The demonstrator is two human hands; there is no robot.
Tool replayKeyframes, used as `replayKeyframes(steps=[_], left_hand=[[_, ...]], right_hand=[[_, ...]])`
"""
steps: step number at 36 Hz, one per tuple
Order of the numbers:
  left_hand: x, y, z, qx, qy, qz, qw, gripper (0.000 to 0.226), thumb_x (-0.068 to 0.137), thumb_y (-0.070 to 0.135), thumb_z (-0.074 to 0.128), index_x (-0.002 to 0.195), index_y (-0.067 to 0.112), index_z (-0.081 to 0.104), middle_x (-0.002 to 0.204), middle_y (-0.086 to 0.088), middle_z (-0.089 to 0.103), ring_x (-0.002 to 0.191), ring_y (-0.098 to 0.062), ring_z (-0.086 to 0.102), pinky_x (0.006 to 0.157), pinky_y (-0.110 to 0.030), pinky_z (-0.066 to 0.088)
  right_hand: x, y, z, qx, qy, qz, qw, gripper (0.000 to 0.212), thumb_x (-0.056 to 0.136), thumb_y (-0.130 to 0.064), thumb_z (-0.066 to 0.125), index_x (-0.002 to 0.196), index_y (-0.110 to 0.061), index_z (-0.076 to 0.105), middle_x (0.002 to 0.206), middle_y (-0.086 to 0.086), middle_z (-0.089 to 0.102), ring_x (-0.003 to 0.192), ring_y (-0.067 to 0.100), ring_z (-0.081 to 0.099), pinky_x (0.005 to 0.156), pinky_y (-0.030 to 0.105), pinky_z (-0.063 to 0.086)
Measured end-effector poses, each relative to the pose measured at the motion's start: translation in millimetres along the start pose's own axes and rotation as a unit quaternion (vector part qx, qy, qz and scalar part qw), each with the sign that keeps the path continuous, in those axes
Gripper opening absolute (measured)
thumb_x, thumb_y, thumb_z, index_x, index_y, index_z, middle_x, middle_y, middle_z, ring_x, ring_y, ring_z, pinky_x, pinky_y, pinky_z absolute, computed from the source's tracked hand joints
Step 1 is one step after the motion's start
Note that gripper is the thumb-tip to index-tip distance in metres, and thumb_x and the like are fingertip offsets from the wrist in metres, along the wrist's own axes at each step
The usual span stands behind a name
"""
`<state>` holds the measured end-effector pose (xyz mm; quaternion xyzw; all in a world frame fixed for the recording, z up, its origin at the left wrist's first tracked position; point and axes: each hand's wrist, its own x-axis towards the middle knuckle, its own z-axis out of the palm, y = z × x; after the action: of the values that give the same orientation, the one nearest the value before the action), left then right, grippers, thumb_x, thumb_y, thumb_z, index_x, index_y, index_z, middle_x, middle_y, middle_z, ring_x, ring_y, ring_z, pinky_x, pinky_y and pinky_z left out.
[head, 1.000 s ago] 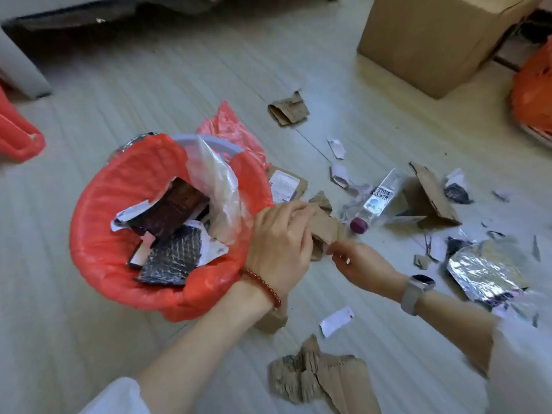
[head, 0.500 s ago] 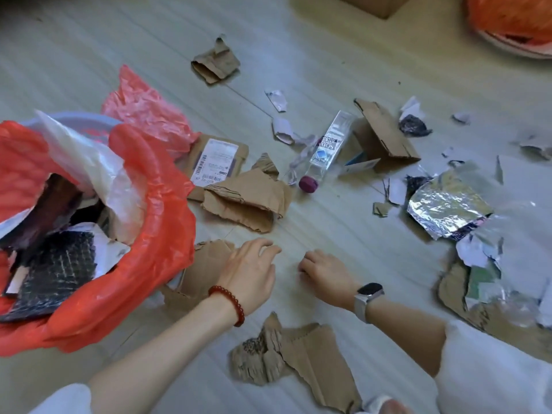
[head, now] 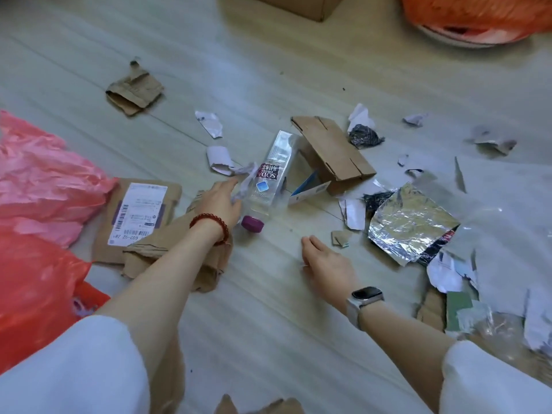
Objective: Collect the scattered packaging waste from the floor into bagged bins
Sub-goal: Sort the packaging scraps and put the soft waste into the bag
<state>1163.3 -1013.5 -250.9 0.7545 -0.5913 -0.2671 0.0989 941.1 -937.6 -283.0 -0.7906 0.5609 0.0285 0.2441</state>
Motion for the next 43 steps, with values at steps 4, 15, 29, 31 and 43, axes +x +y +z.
replayKeyframes(steps=[4, 15, 29, 31, 43], left_hand=[[7, 2, 4, 0.001, -0.007, -0.042, 0.999, 0.019, 0.087, 0.027, 0.054, 0.099, 0.019, 0.067, 0.093, -0.006, 0.065, 0.081, -0.021, 0.051, 0.069, -0.025, 0.035], [-13, 18, -30, -0.295, 0.234, 0.103, 0.921, 0.022, 0.070, 0.017, 0.050, 0.053, 0.004, 0.047, 0.091, 0.008, 0.063, 0.097, -0.003, 0.051, 0.067, -0.023, 0.036], [-66, 8, -7, -0.336, 0.040, -0.026, 0.940, 0.033, 0.066, 0.028, 0.046, 0.099, 0.033, 0.048, 0.073, 0.003, 0.048, 0.060, -0.014, 0.046, 0.050, -0.022, 0.042], [-74, 12, -3, -0.345, 0.032, -0.017, 0.938, 0.029, 0.065, 0.028, 0.049, 0.092, 0.033, 0.056, 0.075, 0.009, 0.053, 0.070, -0.009, 0.051, 0.058, -0.016, 0.041], [-78, 43, 36, -0.237, 0.017, -0.038, 0.971, 0.024, 0.081, 0.029, 0.064, 0.064, 0.022, 0.048, 0.071, 0.009, 0.053, 0.071, -0.013, 0.052, 0.064, -0.025, 0.039]], right_hand=[[0, 4, 0, 0.004, -0.004, -0.005, 1.000, 0.033, 0.087, -0.014, 0.045, 0.120, -0.010, 0.041, 0.125, 0.006, 0.046, 0.113, 0.028, 0.049, 0.060, 0.032, 0.031], [-4, -1, -11, -0.012, -0.045, 0.003, 0.999, 0.043, 0.097, -0.020, 0.036, 0.139, -0.013, 0.029, 0.153, -0.005, 0.022, 0.142, 0.010, 0.018, 0.088, 0.031, 0.042], [7, 16, -34, 0.026, 0.109, 0.141, 0.984, 0.031, 0.097, -0.018, 0.038, 0.127, -0.014, 0.040, 0.115, 0.009, 0.051, 0.096, 0.031, 0.055, 0.068, 0.036, 0.041], [10, 22, -33, -0.018, 0.069, 0.165, 0.984, 0.033, 0.096, -0.028, 0.040, 0.124, -0.010, 0.040, 0.118, 0.011, 0.043, 0.095, 0.034, 0.055, 0.064, 0.034, 0.039], [-24, 33, -8, 0.094, 0.123, 0.154, 0.976, 0.016, 0.094, -0.015, 0.041, 0.107, -0.012, 0.051, 0.108, 0.007, 0.054, 0.086, 0.036, 0.055, 0.060, 0.032, 0.029]])
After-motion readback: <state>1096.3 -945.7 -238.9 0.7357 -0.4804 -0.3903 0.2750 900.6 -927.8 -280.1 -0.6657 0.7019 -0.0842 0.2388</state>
